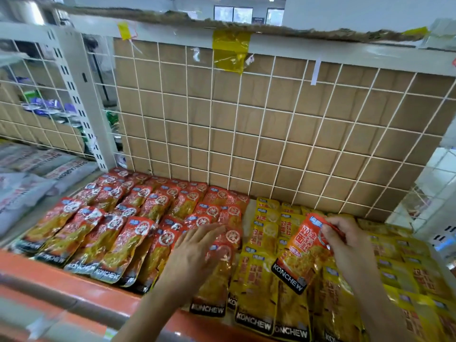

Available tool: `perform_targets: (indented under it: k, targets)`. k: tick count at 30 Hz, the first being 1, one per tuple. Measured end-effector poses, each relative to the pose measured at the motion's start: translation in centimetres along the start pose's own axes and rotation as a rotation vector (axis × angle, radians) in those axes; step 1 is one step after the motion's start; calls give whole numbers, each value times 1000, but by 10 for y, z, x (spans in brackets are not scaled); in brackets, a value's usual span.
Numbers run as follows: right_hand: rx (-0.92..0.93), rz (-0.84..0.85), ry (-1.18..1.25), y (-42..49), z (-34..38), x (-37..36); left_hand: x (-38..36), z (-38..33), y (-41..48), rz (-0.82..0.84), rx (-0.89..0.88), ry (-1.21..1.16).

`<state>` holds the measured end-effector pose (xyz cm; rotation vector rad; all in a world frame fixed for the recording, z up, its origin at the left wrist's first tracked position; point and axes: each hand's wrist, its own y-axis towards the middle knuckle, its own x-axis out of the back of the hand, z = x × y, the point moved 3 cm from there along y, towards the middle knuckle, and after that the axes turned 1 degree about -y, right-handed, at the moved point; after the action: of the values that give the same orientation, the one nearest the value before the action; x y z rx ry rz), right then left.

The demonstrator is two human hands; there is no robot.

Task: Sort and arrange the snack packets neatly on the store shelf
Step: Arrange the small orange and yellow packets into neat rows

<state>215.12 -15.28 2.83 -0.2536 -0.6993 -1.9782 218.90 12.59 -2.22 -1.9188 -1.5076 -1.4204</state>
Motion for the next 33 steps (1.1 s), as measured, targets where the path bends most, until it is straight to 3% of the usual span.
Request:
perform_targets:
  k: [9,18,28,33]
  targets:
    - [-99,186,-23,-7,34,-92,50,91,-15,-67,29,65]
    - [-104,328,-401,-32,61,-154,70,150,-17,10,-1,43]
    - [-122,63,-680,-66,65,-171,86,174,-14,111,-136,-26]
    - [-59,-32,-608,-72,79,-172,89,183,-18,65,-160,-48]
